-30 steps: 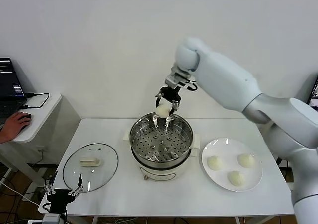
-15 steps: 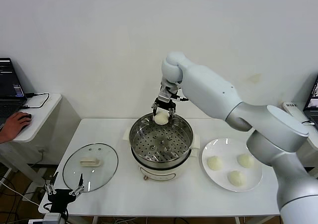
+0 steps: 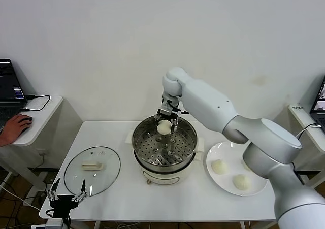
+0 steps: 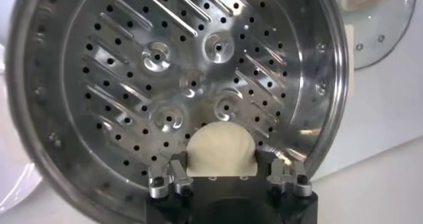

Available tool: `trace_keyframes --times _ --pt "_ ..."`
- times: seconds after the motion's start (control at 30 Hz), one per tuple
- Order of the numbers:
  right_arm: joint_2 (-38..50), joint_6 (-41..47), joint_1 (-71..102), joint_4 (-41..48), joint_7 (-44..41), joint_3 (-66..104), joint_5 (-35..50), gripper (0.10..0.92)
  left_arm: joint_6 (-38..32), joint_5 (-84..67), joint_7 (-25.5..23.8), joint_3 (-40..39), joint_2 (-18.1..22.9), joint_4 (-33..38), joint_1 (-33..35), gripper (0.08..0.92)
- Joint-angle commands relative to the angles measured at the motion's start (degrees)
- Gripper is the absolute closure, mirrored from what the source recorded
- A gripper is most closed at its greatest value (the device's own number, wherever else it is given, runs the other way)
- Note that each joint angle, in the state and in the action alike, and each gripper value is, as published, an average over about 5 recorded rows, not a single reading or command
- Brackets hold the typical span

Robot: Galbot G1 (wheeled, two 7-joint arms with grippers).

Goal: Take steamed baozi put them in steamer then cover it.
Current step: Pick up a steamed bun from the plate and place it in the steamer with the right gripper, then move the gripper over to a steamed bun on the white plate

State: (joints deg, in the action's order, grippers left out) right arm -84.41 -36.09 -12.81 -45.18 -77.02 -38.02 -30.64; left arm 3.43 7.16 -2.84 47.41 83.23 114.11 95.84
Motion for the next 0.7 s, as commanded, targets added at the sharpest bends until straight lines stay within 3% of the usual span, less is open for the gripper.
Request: trace_keyframes --times 0.03,0.27,0.47,0.7 --pt "-1.0 -0.3 1.6 2.1 2.4 1.0 -3.3 0.389 0.0 0.0 0.0 0.0 0.0 -0.1 0.0 0.177" --pt "-0.5 1.2 1.1 1.4 3.9 0.7 -1.9 0.374 0.0 0.0 0.0 -0.2 -0.1 -0.2 0.0 0.177" --pt "3.3 5.6 -0.9 -3.4 2.0 -1.6 4.9 0.236 -0.1 0.2 0.0 -0.1 -0.1 0.2 0.3 0.177" --pt "12.5 17.0 -8.0 -12.8 0.7 -6.4 23.8 0.203 0.0 0.4 -0.2 -0.1 0.0 0.7 0.5 0.177"
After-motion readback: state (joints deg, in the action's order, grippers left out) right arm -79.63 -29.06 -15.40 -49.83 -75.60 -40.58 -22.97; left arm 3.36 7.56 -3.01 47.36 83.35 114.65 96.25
